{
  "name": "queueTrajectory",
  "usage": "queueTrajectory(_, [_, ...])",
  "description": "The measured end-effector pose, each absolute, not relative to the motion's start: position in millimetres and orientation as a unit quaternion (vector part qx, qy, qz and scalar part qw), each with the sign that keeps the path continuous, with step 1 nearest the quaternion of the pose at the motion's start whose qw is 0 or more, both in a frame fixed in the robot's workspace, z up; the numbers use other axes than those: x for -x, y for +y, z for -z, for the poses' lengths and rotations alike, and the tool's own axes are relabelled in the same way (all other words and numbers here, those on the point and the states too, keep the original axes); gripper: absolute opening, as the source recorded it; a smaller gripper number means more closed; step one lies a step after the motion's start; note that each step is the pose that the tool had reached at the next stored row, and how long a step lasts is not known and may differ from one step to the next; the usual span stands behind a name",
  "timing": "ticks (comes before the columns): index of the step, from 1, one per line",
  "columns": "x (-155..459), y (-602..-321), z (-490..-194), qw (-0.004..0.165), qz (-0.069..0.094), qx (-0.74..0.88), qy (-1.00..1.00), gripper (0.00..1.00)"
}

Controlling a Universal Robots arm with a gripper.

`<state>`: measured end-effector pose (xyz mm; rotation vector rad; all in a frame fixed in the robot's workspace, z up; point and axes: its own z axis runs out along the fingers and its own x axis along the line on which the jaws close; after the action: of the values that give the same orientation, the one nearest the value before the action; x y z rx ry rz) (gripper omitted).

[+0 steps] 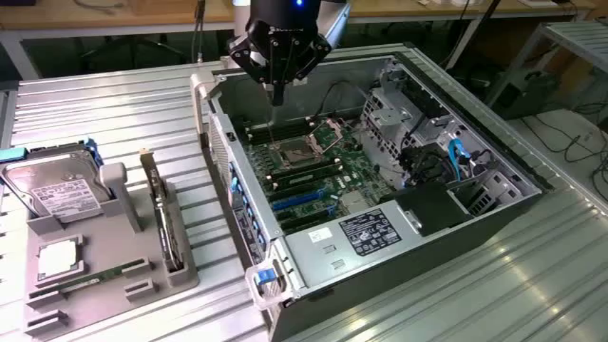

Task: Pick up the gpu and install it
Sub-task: 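Reach for the gpu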

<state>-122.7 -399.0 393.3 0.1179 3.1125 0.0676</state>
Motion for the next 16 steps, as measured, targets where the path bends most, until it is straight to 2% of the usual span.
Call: queueTrajectory(16, [137,-399,-393,0.013,-0.022,-0.038,0.999,0.11])
